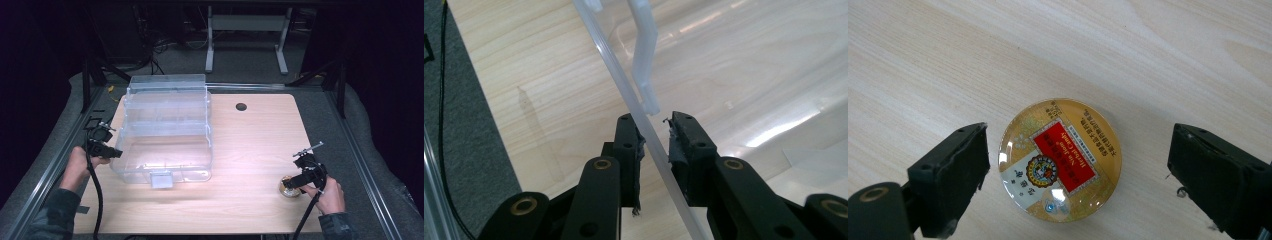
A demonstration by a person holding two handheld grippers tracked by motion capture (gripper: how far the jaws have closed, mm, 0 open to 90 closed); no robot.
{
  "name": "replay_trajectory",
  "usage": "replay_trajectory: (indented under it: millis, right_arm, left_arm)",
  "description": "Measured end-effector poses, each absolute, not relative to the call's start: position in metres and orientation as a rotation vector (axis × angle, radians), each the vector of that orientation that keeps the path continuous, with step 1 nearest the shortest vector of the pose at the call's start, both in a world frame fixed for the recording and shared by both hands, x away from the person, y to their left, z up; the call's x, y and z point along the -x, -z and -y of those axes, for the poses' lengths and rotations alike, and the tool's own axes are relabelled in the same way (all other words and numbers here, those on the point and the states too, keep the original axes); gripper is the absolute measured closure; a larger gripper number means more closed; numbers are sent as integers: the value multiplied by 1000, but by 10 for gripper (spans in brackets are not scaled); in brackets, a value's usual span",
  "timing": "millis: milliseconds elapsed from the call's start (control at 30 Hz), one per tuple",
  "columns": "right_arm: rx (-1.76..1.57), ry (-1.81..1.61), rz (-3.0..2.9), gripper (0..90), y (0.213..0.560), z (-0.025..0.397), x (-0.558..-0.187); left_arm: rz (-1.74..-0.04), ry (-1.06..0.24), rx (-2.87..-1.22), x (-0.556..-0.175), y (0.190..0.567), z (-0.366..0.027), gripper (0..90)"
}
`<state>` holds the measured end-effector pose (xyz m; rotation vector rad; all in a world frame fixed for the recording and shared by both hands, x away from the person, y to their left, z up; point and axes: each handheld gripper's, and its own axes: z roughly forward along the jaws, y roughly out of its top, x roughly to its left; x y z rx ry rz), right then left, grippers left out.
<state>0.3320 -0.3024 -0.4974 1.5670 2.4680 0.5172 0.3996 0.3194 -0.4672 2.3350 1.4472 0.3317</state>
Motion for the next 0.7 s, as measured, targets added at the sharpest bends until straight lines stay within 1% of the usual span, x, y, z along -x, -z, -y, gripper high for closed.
replay_trajectory:
  millis: [167, 700]
  right_arm:
    - [-1570, -534, -2463, 89, 497, 303, -331]
    - [-1551, -557, -2485, 90, 499, 296, -331]
  left_arm:
    - [-1445, -338, -2351, -397, 467, -304, 742]
    - [-1419, -332, -2359, -391, 467, -273, 737]
